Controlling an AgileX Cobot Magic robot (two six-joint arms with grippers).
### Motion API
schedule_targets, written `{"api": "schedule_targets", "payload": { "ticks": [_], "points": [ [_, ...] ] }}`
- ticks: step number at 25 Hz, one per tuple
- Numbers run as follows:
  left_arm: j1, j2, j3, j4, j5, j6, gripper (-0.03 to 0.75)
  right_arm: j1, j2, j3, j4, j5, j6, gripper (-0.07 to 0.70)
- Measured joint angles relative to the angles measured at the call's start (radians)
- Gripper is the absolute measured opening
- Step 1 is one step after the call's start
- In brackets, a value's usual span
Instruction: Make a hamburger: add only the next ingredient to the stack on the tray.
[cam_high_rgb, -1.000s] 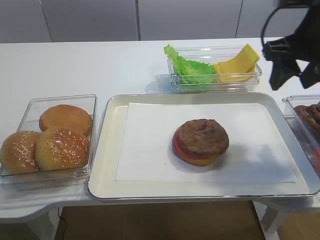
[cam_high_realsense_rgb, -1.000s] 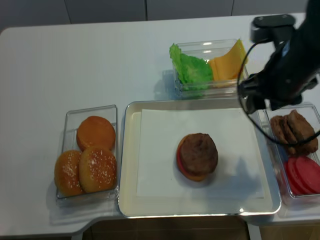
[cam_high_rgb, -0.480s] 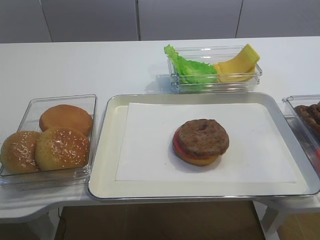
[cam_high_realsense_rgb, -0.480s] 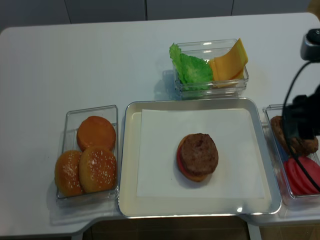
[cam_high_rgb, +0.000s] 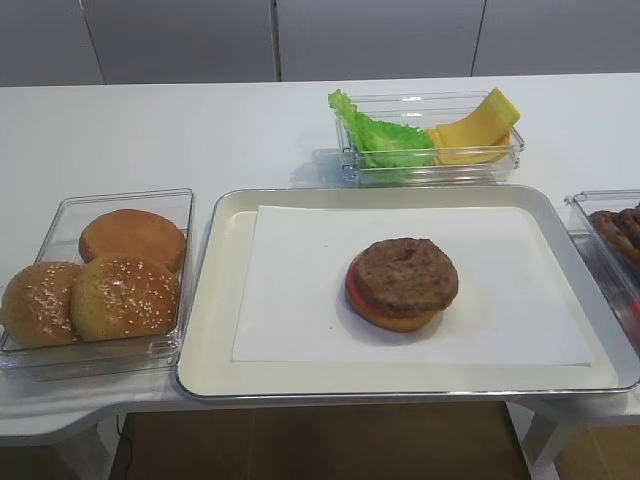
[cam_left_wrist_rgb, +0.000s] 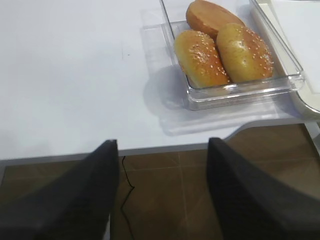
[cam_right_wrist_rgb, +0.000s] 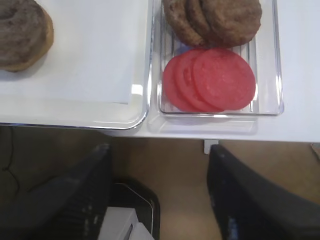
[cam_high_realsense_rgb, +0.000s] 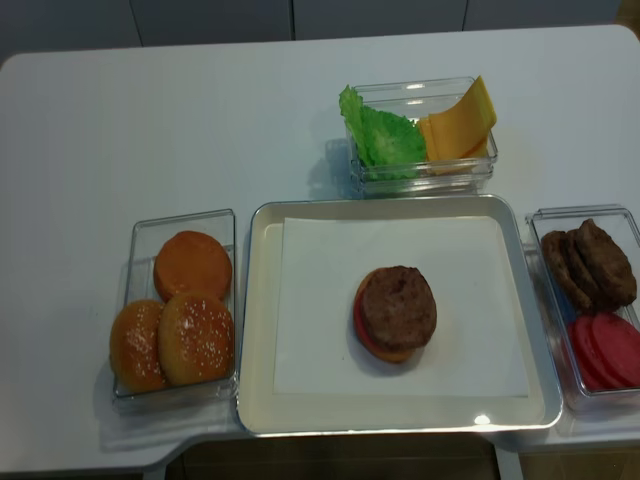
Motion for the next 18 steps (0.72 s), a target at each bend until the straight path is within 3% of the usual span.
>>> {"api": "schedule_targets", "payload": {
  "ticks": [13,18],
  "points": [
    [0.0,0.0,0.0,0.0,0.0,0.0,0.417,0.0,-0.485,0.045,0.034,0.027,0.002,0.447],
    [0.0,0.0,0.0,0.0,0.0,0.0,0.417,0.0,-0.619,0.113,0.047,0.031,0.002,0.447]
  ]
}}
